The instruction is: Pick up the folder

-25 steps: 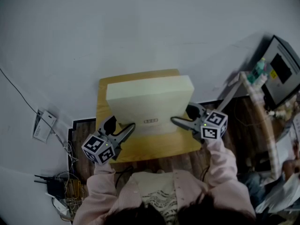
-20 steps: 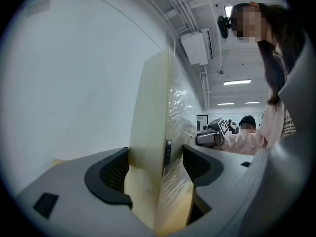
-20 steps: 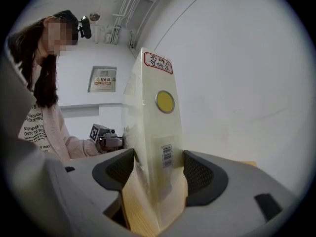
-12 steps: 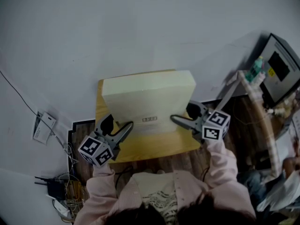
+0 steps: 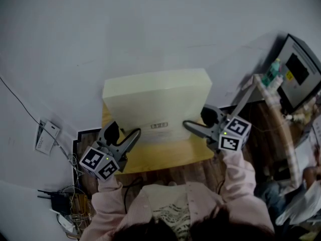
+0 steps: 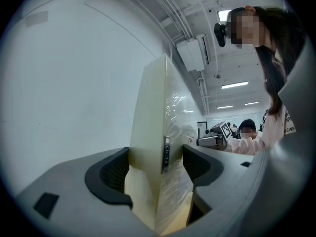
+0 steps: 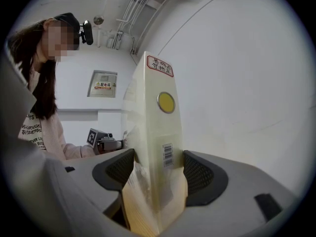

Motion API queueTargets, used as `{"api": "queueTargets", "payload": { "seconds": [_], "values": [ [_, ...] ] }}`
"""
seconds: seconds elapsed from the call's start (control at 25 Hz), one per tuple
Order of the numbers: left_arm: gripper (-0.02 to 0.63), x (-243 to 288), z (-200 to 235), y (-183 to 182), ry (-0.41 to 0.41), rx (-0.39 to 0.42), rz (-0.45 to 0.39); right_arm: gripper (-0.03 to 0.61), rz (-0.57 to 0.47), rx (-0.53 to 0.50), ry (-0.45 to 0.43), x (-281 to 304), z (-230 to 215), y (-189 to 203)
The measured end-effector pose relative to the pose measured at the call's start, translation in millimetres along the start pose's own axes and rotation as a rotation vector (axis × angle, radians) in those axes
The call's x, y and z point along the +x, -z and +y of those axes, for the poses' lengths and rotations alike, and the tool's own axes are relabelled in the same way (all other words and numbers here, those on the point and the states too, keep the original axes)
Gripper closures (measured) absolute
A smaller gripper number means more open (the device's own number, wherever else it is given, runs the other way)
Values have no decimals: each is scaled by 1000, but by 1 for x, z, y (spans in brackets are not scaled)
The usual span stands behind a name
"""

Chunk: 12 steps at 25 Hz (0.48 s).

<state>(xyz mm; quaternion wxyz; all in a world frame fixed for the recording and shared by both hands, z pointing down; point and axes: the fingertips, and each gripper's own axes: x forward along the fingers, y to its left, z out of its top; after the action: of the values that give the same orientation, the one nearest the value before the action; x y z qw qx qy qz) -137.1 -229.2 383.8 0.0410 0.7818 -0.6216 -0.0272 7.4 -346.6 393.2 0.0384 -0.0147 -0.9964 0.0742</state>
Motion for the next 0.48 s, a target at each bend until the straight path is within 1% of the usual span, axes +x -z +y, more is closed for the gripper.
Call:
{"api": "queueTargets", "payload": {
  "seconds": [0.28, 0.48],
  "values": [
    [265, -1, -9, -16, -2, 18, -19, 253, -18, -20, 15, -9, 6, -14],
    [267, -4, -13, -21, -8, 27, -30, 255, -24, -28, 21, -11, 11, -19]
  ]
}}
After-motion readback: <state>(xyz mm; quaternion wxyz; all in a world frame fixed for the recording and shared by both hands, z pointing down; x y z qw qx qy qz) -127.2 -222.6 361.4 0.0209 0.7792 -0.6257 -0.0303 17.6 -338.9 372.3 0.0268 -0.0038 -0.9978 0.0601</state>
